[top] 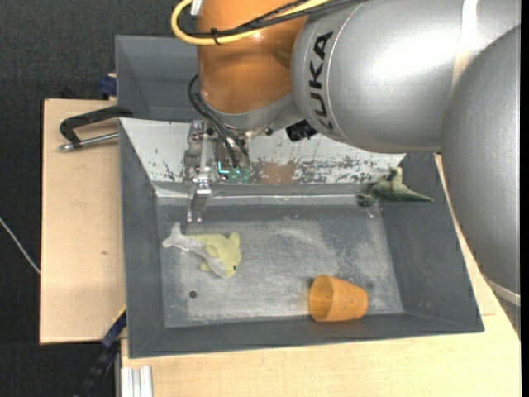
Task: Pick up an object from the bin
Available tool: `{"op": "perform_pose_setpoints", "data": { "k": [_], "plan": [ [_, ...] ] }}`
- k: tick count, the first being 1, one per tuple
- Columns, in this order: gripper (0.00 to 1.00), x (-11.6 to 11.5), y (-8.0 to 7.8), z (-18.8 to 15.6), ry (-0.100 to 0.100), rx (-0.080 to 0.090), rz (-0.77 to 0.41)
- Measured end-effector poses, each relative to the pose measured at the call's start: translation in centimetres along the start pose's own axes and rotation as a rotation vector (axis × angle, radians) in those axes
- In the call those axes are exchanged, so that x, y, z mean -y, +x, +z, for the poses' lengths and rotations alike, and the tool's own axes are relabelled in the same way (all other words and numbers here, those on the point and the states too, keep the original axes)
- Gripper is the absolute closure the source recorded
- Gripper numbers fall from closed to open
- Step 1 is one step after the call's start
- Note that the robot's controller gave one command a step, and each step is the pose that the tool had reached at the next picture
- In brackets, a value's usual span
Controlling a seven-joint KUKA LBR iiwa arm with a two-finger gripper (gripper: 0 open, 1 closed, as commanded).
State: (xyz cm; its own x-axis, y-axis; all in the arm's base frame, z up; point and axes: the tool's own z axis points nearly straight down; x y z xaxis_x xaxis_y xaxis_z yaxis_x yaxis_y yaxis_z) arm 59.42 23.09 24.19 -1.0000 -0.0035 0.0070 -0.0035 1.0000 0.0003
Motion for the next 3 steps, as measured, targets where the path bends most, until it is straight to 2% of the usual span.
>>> {"op": "perform_pose_setpoints", "data": {
  "k": [1, 2, 3],
  "plan": [
    [0.0, 6.8, -0.4, 8.6, 0.004, 0.0, 0.079],
    [0.0, 6.0, 5.8, 17.1, -0.002, 0.014, -0.148],
    [1.0, 6.0, 5.6, 16.9, -0.004, 0.017, -0.146]
  ]
}}
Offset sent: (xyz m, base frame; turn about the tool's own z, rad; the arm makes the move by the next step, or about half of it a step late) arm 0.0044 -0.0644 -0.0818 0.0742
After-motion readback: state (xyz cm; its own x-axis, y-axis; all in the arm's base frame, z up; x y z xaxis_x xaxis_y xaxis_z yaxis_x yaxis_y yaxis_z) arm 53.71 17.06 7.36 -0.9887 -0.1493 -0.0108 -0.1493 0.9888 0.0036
